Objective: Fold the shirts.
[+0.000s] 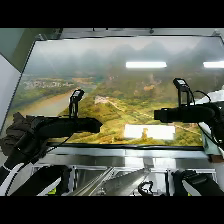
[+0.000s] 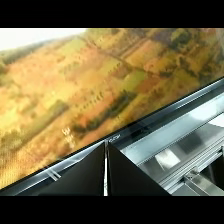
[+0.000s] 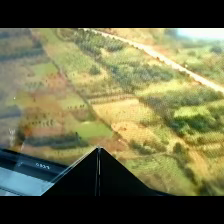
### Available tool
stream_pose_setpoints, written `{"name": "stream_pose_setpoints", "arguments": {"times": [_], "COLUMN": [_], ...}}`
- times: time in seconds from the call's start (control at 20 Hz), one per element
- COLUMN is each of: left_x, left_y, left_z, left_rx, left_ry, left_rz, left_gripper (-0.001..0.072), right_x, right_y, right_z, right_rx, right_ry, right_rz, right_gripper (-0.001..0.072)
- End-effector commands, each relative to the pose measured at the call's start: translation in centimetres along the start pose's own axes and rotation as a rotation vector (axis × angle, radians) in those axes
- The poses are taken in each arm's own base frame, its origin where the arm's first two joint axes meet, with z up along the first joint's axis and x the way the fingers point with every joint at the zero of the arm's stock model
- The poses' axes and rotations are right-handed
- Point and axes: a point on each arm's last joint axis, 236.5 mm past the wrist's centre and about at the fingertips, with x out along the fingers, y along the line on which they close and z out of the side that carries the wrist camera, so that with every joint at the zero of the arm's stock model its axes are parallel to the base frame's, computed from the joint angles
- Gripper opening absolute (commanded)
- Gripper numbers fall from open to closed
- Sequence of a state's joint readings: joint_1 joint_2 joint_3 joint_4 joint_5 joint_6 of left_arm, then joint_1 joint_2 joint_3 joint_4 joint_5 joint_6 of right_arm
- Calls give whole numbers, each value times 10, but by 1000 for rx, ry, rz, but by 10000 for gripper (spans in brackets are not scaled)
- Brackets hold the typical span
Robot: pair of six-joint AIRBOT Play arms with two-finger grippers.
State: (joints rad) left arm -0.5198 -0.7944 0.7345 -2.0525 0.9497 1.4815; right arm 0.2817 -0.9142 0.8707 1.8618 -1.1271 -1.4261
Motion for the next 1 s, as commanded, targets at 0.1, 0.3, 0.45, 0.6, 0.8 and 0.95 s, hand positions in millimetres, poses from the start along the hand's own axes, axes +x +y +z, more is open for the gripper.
{"name": "stream_pose_setpoints", "arguments": {"times": [0.1,0.3,0.45,0.6,0.8,0.95], "left_x": [0,-15,-72,-165,-244,-245], "left_y": [0,20,82,145,215,269], "left_z": [0,-11,5,42,32,-25], "left_rx": [1,86,121,178,-11,-383], "left_ry": [0,84,106,34,79,267], "left_rz": [0,115,479,924,1262,1210], "left_gripper": [12,13,13,682,677,678], "right_x": [0,0,0,0,0,0], "right_y": [0,1,1,1,1,1], "right_z": [0,0,0,0,0,0], "right_rx": [-2,-2,-2,-2,-2,-2], "right_ry": [-1,-1,-1,-1,-1,-1], "right_rz": [1,1,1,1,2,2], "right_gripper": [26,26,26,26,26,26]}}
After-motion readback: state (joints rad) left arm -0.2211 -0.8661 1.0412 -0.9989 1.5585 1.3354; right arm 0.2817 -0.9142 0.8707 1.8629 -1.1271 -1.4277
